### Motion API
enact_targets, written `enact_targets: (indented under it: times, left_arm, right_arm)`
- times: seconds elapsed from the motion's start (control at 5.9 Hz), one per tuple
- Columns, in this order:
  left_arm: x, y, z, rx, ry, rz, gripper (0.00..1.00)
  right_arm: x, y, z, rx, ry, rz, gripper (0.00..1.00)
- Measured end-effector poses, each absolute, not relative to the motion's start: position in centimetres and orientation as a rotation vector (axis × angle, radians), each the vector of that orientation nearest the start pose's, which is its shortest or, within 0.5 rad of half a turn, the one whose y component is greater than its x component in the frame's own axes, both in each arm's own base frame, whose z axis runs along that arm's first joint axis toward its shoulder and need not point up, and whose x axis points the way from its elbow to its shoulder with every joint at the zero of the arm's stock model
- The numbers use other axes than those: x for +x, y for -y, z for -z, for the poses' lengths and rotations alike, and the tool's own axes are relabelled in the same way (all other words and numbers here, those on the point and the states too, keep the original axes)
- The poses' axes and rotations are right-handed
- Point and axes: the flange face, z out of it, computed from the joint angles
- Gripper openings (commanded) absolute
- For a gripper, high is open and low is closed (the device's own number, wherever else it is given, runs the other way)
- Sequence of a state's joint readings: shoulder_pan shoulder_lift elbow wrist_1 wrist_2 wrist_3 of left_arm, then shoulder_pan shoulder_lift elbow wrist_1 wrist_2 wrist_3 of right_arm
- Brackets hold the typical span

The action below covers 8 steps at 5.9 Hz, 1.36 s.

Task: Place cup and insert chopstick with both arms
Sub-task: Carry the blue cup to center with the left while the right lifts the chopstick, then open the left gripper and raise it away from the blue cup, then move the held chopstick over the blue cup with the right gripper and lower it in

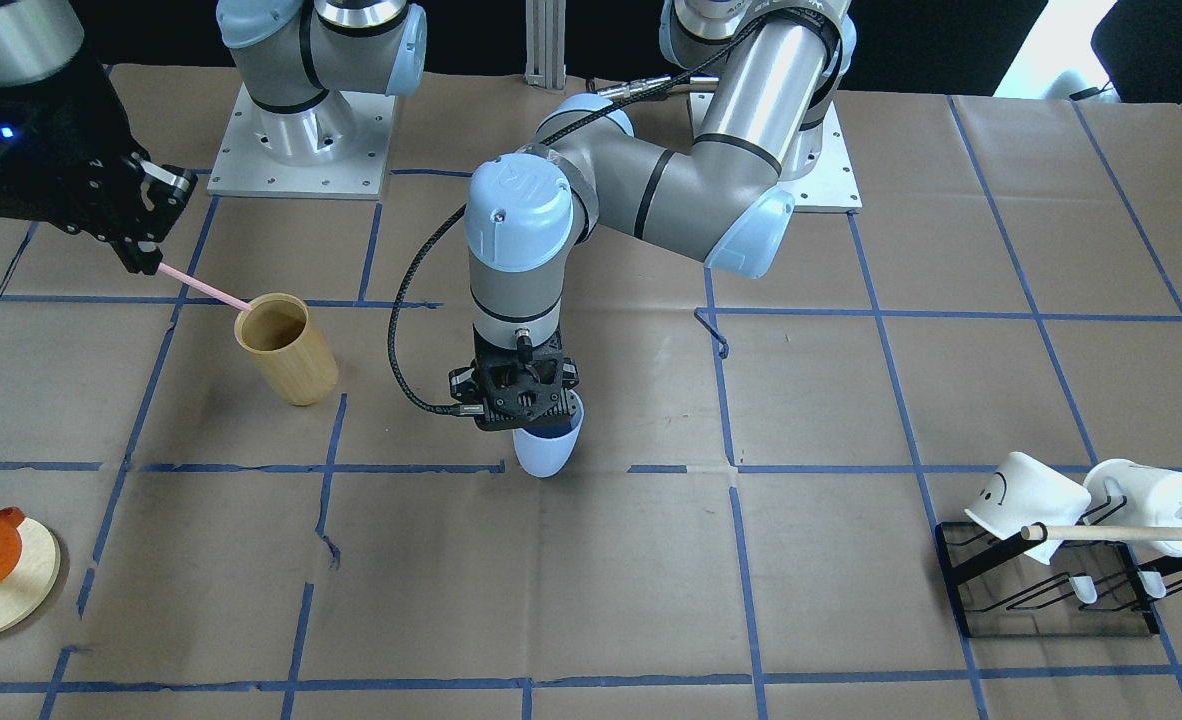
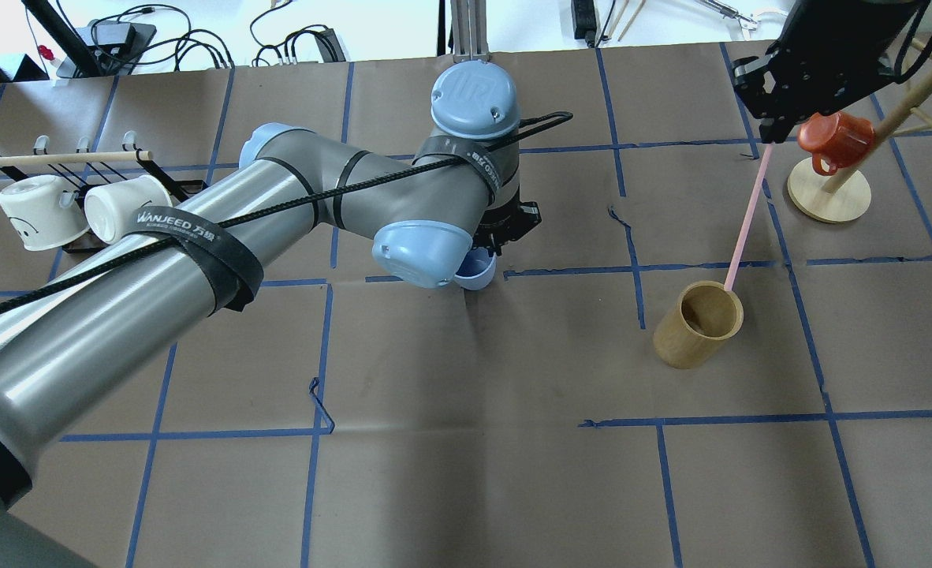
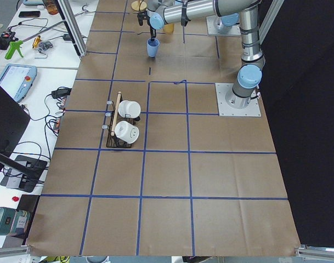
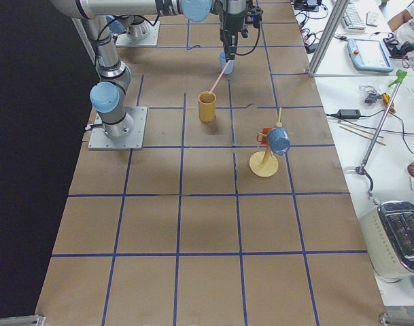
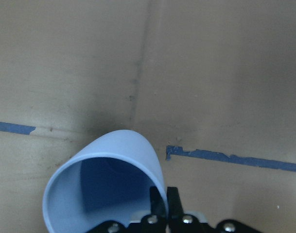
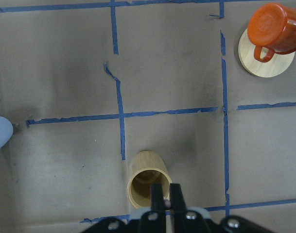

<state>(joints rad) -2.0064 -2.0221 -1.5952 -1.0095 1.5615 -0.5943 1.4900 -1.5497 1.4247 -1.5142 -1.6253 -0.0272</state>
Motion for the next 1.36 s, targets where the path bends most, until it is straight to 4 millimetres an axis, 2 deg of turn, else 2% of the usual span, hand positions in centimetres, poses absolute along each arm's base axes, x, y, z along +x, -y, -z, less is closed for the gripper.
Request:
enact_targets:
  times: [0.17, 0.34, 0.51, 0.68, 0.85, 1.02, 1.19, 1.36]
  left_arm:
    - [-39.2, 52.6, -27.8, -0.234, -3.184, 0.124, 0.98]
    - [-38.9, 52.8, -29.2, -0.181, -3.193, 0.158, 0.98]
    - [-37.4, 53.4, -31.9, -0.133, -3.203, 0.205, 0.98]
    - [-33.8, 53.9, -35.9, -0.093, -3.209, 0.224, 0.97]
    - [-28.7, 53.2, -40.7, -0.019, -3.210, 0.191, 0.97]
    - [-23.8, 52.0, -44.7, 0.058, -3.210, 0.153, 0.97]
    - [-20.1, 50.4, -47.5, 0.104, -3.202, 0.127, 0.97]
    - [-17.9, 48.6, -49.5, 0.116, -3.186, 0.090, 0.96]
  right_arm:
    - [8.7, 51.1, -56.3, 0.087, -3.195, 0.110, 0.05]
    - [8.9, 51.1, -56.9, 0.088, -3.180, 0.103, 0.05]
    - [9.1, 51.2, -56.7, 0.091, -3.160, 0.091, 0.05]
    - [9.2, 51.5, -56.3, 0.112, -3.151, 0.077, 0.05]
    - [9.2, 52.0, -55.5, 0.150, -3.145, 0.056, 0.05]
    - [9.4, 52.8, -54.6, 0.203, -3.139, 0.031, 0.05]
    - [10.8, 53.4, -53.7, 0.255, -3.133, 0.024, 0.05]
    - [13.8, 53.8, -53.0, 0.290, -3.128, 0.044, 0.05]
